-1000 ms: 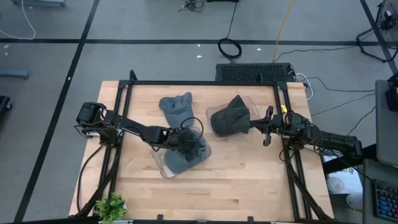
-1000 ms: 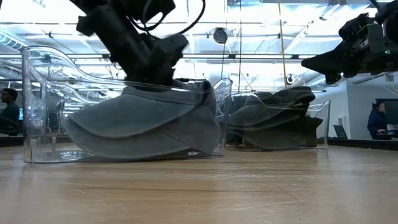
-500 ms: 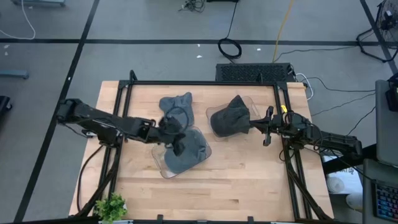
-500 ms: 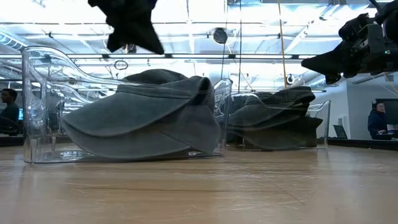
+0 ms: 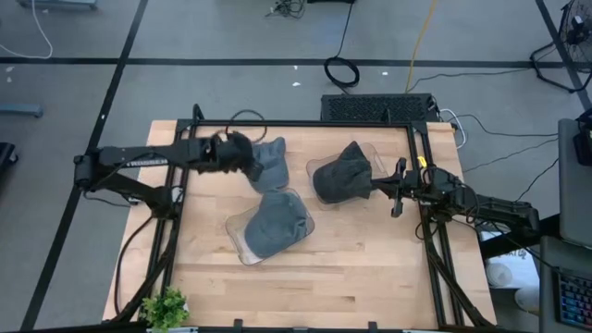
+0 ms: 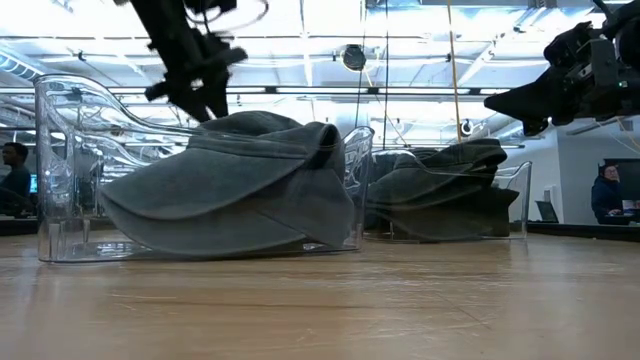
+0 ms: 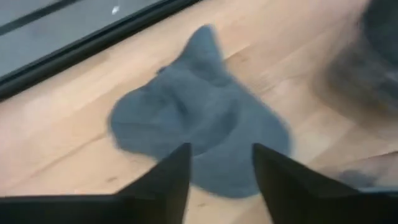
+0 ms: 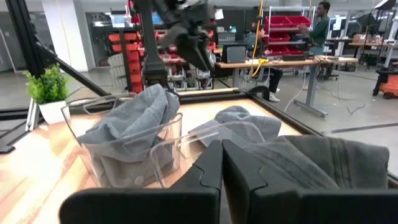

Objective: Pick & Place hat
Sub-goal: Put the blue cap into the bottom transparent bin

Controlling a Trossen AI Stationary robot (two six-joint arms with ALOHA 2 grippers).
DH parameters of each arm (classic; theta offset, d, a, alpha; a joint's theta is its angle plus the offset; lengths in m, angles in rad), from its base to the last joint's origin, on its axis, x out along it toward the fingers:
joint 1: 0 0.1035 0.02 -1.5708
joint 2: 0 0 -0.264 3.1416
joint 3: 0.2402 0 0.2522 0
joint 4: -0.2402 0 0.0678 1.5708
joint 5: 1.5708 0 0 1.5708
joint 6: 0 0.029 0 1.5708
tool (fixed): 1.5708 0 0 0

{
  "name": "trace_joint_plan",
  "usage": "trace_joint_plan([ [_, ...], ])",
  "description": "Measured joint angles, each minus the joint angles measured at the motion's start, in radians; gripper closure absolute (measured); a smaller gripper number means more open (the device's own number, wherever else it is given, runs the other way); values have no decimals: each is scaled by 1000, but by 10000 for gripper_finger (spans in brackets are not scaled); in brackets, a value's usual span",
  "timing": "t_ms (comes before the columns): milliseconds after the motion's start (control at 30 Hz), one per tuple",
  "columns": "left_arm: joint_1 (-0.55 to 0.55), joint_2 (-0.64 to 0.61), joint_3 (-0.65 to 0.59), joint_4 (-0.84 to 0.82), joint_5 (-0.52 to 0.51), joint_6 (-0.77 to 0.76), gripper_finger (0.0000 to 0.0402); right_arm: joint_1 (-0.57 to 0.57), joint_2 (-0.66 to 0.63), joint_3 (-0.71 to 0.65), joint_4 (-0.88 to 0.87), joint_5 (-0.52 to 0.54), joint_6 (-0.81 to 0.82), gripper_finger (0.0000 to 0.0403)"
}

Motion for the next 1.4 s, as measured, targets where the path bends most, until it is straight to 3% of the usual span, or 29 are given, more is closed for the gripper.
trace_joint_plan([
  [133,159,-4,0,-1,134,138,145,0,1,0,-2,0,0,403],
  [267,342,1,0,29,255,216,90,0,1,0,-2,0,0,403],
  [400,509,54,0,75,433,306,63,0,1,0,-2,0,0,403],
  [533,603,136,1,137,614,407,64,0,1,0,-1,0,0,403],
  [800,656,389,120,130,644,537,91,0,1,0,-1,0,0,403],
  [1033,593,565,272,-55,697,743,89,0,1,0,-1,0,0,403],
  [1167,554,606,315,-113,677,890,95,0,1,0,-1,0,0,403],
  [1300,530,616,322,-111,579,940,94,0,1,0,-1,0,0,403],
  [1400,523,615,322,-105,568,962,90,0,1,0,-1,0,0,403],
])
